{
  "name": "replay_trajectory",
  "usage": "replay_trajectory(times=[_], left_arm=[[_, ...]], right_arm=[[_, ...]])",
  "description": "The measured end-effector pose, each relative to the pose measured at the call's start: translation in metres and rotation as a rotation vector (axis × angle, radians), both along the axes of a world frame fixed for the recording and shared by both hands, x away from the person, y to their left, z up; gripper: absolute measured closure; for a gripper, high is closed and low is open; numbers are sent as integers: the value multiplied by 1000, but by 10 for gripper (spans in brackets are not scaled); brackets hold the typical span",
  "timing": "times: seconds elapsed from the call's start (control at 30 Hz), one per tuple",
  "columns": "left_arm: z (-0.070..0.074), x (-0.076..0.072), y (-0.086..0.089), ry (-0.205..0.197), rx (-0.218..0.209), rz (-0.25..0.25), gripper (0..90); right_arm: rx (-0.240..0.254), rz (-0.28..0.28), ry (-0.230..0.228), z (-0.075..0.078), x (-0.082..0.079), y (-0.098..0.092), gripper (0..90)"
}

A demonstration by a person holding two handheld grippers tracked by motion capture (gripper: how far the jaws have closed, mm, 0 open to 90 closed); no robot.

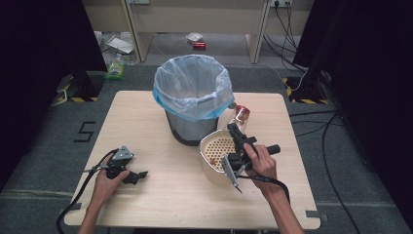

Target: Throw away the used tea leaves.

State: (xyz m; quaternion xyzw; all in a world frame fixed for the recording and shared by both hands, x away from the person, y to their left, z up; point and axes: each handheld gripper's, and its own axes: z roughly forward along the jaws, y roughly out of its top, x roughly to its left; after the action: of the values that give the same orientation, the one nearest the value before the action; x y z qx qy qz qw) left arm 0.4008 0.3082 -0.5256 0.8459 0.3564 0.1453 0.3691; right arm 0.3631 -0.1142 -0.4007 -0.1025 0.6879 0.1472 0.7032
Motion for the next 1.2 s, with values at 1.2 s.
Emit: replay_trajectory(times=[1.2], left_arm=[[0, 0, 0, 1, 0, 0, 0]], right_arm=[[352, 8, 154, 12, -1, -8, 869]])
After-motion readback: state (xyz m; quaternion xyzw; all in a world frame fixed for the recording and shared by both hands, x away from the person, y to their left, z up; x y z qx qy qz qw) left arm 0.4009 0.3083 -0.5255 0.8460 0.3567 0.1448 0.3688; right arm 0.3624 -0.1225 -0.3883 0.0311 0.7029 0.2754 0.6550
